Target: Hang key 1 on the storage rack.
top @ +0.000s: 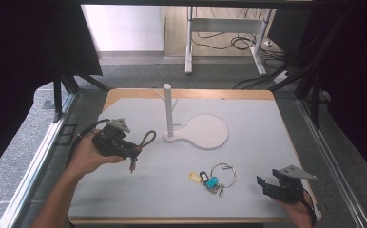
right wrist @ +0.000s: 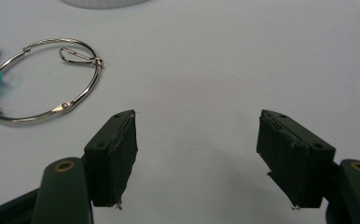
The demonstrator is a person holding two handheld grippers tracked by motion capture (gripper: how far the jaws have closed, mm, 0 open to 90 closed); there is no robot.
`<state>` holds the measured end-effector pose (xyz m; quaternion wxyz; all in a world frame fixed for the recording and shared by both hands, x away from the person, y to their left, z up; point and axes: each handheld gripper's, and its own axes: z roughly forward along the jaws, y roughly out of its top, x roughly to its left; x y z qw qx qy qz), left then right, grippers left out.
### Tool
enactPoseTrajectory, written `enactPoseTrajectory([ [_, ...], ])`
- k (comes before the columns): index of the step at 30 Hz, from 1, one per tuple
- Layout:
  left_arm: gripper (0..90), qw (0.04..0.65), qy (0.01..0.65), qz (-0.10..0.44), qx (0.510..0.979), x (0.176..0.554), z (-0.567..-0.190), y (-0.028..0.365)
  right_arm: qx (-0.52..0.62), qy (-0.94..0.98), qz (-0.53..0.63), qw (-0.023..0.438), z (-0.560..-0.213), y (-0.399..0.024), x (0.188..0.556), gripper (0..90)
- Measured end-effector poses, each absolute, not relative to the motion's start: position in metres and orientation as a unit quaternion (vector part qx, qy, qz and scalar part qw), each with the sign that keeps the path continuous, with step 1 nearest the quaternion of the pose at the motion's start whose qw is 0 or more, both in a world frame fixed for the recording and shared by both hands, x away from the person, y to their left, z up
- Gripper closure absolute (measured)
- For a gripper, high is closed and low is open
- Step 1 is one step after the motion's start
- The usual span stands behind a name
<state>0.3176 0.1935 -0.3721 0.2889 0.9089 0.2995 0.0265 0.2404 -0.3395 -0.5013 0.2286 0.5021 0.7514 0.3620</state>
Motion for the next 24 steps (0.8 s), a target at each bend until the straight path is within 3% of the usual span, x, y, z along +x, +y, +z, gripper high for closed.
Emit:
enactPoseTrajectory([
  [24, 66.5, 0.312, 0.309, 0.035, 0.898, 0.334, -0.351, 0.196, 0.507, 0.751, 0.357, 0.227, -0.503, -0.340, 0.241, 29.6],
])
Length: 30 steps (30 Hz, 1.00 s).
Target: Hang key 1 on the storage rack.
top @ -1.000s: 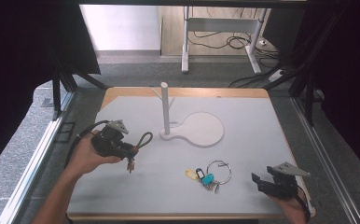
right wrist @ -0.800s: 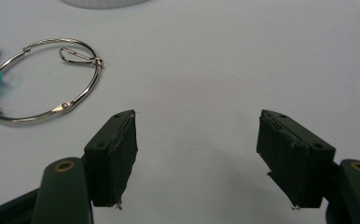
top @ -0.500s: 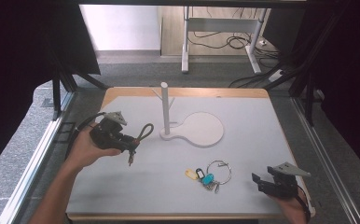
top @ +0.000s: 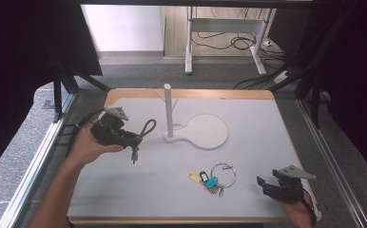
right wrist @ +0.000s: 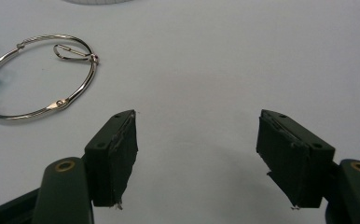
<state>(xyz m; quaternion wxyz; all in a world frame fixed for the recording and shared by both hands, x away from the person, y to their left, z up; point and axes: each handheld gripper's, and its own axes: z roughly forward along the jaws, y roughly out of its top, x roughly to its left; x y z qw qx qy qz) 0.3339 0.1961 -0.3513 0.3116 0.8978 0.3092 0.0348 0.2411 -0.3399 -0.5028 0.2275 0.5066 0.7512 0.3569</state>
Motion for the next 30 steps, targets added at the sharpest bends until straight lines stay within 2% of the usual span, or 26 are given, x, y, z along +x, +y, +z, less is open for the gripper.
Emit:
enactPoseTrajectory([
  [30, 66.6, 0.327, 0.327, 0.036, 0.886, 0.367, -0.332, 0.198, 0.509, 0.752, 0.352, 0.227, -0.504, -0.341, 0.242, 30.3],
])
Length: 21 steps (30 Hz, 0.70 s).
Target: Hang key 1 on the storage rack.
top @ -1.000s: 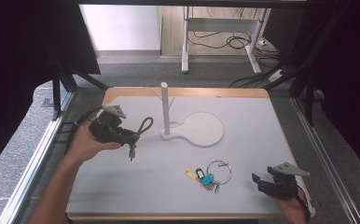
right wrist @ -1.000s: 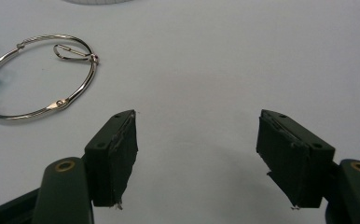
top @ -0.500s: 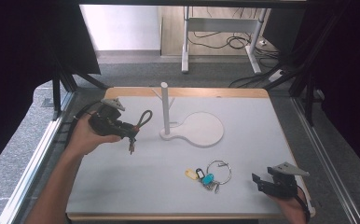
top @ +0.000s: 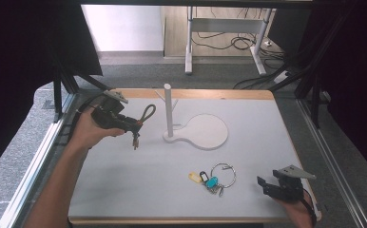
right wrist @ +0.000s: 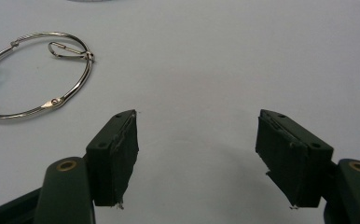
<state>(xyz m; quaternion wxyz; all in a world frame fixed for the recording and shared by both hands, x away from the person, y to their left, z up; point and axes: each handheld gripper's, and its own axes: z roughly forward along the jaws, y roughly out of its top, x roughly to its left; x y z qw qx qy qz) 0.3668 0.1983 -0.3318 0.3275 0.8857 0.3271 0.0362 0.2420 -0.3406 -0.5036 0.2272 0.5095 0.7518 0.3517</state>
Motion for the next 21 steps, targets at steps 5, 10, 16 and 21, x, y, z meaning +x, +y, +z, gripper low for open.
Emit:
enactPoseTrajectory([
  [5, 66.5, 0.325, 0.329, 0.036, 0.886, 0.371, -0.332, 0.198, 0.509, 0.752, 0.352, 0.227, -0.504, -0.340, 0.242, 30.3],
  [10, 66.6, 0.327, 0.331, 0.037, 0.884, 0.376, -0.329, 0.198, 0.509, 0.753, 0.351, 0.227, -0.504, -0.340, 0.242, 30.3],
  [16, 66.6, 0.345, 0.333, 0.031, 0.877, 0.384, -0.321, 0.199, 0.508, 0.754, 0.349, 0.225, -0.505, -0.338, 0.243, 30.3],
  [21, 66.6, 0.344, 0.333, 0.033, 0.877, 0.388, -0.318, 0.198, 0.504, 0.759, 0.347, 0.224, -0.506, -0.336, 0.244, 30.3],
])
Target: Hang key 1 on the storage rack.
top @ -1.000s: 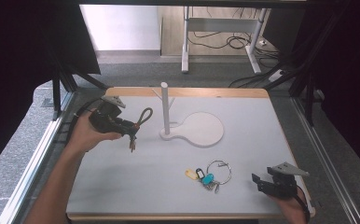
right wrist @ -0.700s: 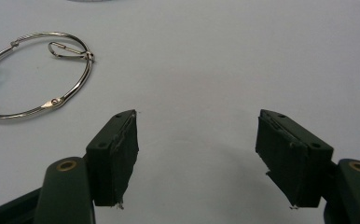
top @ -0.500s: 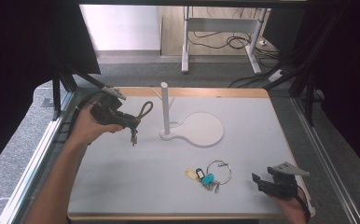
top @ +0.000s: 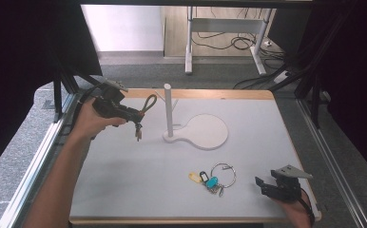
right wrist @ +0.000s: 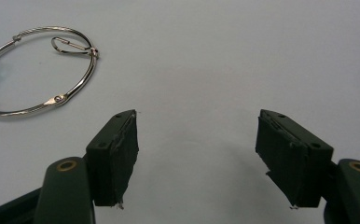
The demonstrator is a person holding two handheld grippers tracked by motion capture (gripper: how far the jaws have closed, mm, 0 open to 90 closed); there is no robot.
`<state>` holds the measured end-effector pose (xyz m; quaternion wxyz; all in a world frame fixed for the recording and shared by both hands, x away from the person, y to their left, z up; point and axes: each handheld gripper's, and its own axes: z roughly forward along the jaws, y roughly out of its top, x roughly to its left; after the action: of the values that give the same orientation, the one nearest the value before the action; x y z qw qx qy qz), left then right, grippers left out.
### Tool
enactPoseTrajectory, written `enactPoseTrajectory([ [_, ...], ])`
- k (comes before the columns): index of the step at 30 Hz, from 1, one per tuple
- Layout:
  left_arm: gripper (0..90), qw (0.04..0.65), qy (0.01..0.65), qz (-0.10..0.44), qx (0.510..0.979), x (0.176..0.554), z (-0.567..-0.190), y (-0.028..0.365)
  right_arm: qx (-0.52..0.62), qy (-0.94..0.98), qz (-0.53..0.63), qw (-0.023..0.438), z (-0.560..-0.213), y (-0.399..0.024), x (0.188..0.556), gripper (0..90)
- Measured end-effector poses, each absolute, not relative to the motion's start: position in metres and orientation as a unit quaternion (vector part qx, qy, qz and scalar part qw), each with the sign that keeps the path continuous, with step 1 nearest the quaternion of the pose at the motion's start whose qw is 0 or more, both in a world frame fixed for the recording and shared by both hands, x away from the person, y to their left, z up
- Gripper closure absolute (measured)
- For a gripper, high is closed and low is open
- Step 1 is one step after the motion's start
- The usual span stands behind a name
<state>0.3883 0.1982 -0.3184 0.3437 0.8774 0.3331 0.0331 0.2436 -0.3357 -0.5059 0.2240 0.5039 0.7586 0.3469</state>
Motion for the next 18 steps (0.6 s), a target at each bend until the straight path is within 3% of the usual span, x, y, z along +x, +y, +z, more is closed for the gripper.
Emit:
enactPoseTrajectory([
  [18, 66.6, 0.346, 0.340, 0.029, 0.874, 0.410, -0.320, 0.195, 0.506, 0.756, 0.348, 0.224, -0.506, -0.337, 0.243, 30.3],
])
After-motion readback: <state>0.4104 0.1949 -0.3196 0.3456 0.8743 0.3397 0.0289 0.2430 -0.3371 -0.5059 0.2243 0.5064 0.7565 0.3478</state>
